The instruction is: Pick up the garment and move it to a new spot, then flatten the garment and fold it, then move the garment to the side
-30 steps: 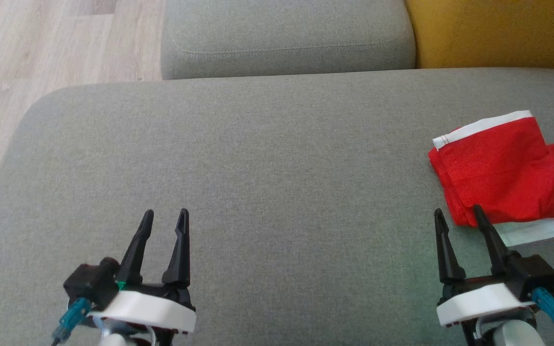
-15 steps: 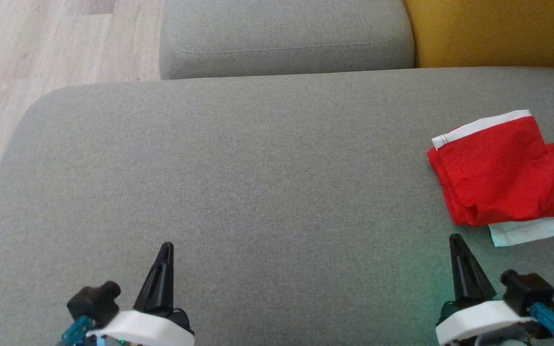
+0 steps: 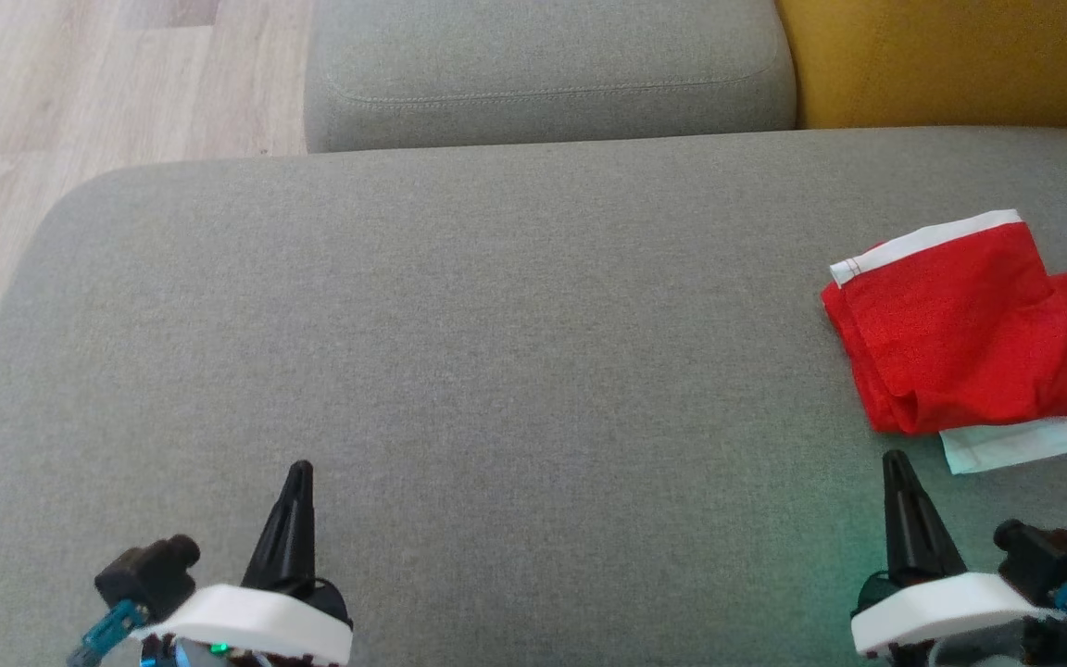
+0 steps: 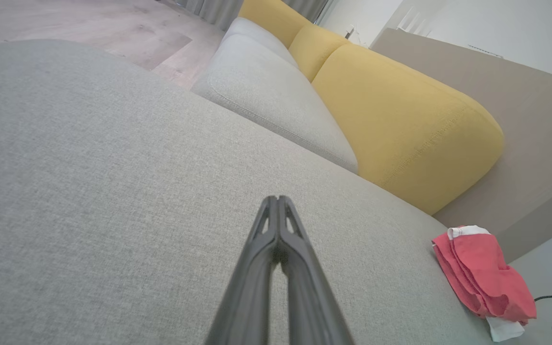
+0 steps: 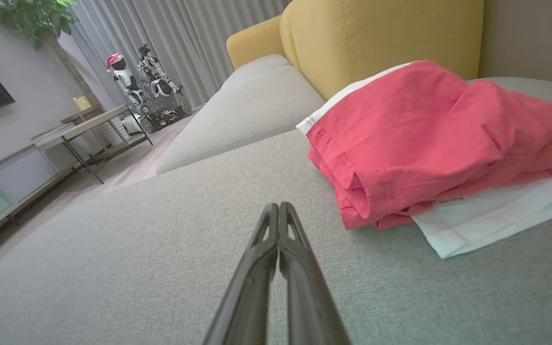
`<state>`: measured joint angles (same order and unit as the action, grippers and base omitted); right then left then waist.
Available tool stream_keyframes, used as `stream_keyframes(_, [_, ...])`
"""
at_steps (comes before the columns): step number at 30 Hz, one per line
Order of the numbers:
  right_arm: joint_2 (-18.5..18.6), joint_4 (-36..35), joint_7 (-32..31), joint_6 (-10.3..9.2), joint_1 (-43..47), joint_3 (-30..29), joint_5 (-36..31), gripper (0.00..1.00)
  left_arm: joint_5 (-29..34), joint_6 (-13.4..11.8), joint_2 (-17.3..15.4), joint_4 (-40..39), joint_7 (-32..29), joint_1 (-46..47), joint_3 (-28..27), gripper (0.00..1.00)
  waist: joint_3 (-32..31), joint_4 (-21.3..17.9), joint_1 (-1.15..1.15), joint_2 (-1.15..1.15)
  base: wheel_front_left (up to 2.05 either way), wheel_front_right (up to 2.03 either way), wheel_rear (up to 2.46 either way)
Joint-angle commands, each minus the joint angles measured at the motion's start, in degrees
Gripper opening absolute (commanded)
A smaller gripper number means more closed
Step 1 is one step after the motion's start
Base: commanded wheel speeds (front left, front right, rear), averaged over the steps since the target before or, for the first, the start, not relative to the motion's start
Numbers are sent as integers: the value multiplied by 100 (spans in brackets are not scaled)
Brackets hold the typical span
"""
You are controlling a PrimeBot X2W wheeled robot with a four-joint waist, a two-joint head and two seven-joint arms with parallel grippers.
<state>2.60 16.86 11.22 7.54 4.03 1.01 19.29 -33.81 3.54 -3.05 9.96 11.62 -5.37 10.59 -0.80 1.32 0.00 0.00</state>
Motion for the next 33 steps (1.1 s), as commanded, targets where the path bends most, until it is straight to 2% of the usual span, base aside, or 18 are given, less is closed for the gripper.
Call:
stream_keyframes(1, [74, -201, -31, -1, -317, -26, 215, 0, -161, 46, -55, -135, -26, 298, -93, 0, 1, -2, 0, 0, 0, 0, 0])
stream_keyframes(33, [126, -232, -492, -2, -526, -158, 2465, 0, -1987, 154, -104, 21, -494, 552, -491, 0, 31, -42, 0, 0, 0, 0, 0])
